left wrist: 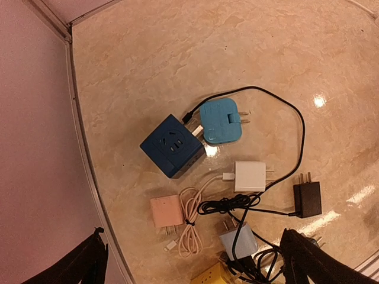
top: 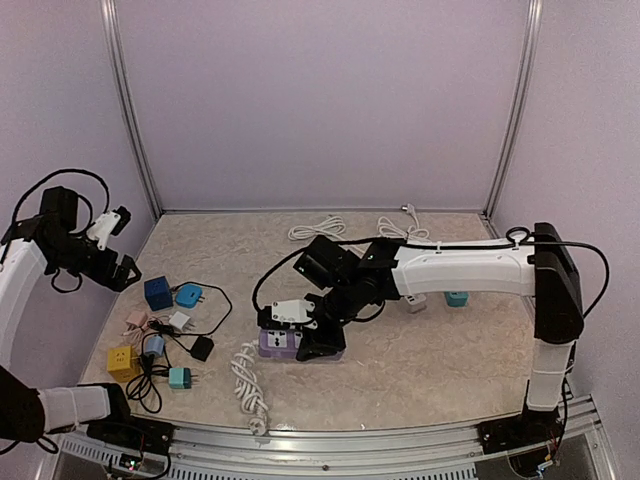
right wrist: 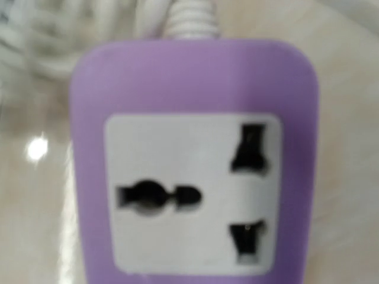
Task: Insert the plug
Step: Place the socket at the center of the board, then pick up the plug from the center of the board.
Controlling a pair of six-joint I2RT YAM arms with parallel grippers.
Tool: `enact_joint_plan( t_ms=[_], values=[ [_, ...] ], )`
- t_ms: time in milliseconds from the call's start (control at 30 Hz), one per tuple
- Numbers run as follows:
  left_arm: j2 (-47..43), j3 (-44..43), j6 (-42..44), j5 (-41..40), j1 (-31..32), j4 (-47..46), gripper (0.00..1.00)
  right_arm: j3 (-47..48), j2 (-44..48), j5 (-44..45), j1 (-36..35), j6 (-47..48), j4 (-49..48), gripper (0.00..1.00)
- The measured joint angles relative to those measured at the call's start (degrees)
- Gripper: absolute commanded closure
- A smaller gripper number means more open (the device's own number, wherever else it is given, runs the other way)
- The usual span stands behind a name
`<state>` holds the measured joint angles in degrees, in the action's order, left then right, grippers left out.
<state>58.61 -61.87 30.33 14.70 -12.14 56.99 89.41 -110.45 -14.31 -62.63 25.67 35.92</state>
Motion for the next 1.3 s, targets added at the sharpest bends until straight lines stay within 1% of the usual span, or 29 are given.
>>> enact_joint_plan(
  t_ms=[200, 233, 267, 300, 333, 433, 467, 500, 633, 733, 800, 967, 1067, 1167, 1300],
  values=[
    [0.07, 1.64, 3.87, 0.28, -0.04, 0.44, 0.01, -6.27, -3.48, 0.13, 1.22, 1.79, 0.44, 0.99],
    [0.17, 2.27, 4.74, 0.22, -0.04, 0.48, 0.01, -7.10, -3.80, 0.44, 1.51, 1.92, 0.46, 0.92],
    [0.31, 2.84, 5.46, 0.00, -0.04, 0.50, 0.01, -8.02, -4.13, 0.87, 1.70, 2.01, 0.50, 0.76],
    [0.63, 3.50, 6.36, -0.31, -0.04, 0.55, 0.01, -8.90, -4.57, 1.53, 1.73, 2.10, 0.52, 0.59],
    [1.01, 3.85, 6.82, -0.61, -0.04, 0.57, 0.01, -9.62, -4.96, 2.03, 1.73, 2.16, 0.48, 0.49],
    [3.87, 4.07, 7.17, -3.28, 0.66, 0.92, 0.01, -10.19, -5.25, 4.04, 1.68, 2.08, 0.17, 0.31],
    [5.31, 4.04, 6.97, -4.24, 1.07, 0.92, 0.01, -10.40, -5.27, 4.96, 1.68, 1.84, -0.52, 0.10],
    [6.86, 4.02, 6.64, -5.11, 1.55, 0.87, 0.01, -10.75, -5.27, 5.88, 1.68, 1.97, -1.33, 0.02],
    [13.35, 4.00, 6.19, -7.65, 2.89, -0.42, 0.01, -11.45, -4.59, 9.05, 1.68, 1.62, -4.92, 0.00],
    [15.58, 4.02, 9.66, -7.82, 2.95, -2.08, 0.01, -13.33, -3.02, 10.19, 1.68, 1.81, -6.49, 0.00],
    [16.44, 4.07, 14.08, -7.89, 2.75, -3.76, 0.01, -14.86, -0.96, 10.25, 1.68, 2.10, -6.88, 0.00],
    [16.96, 6.38, 31.67, -3.87, -0.13, -9.27, 0.01, -16.81, 6.19, 9.55, 1.66, 2.14, -8.90, 0.00],
    [18.45, 6.21, 38.99, -2.54, -0.24, -11.13, 0.01, -17.27, 9.79, 8.33, 1.66, 1.60, -10.78, 0.00],
    [23.06, 4.07, 42.80, -2.38, 0.59, -11.72, 0.01, -17.29, 11.52, 7.34, 1.66, 0.61, -12.70, 0.00],
    [30.67, 0.96, 44.81, -2.95, 0.70, -12.72, 0.01, -18.38, 11.78, 6.64, 1.64, -0.39, -14.53, 0.00]
  ],
)
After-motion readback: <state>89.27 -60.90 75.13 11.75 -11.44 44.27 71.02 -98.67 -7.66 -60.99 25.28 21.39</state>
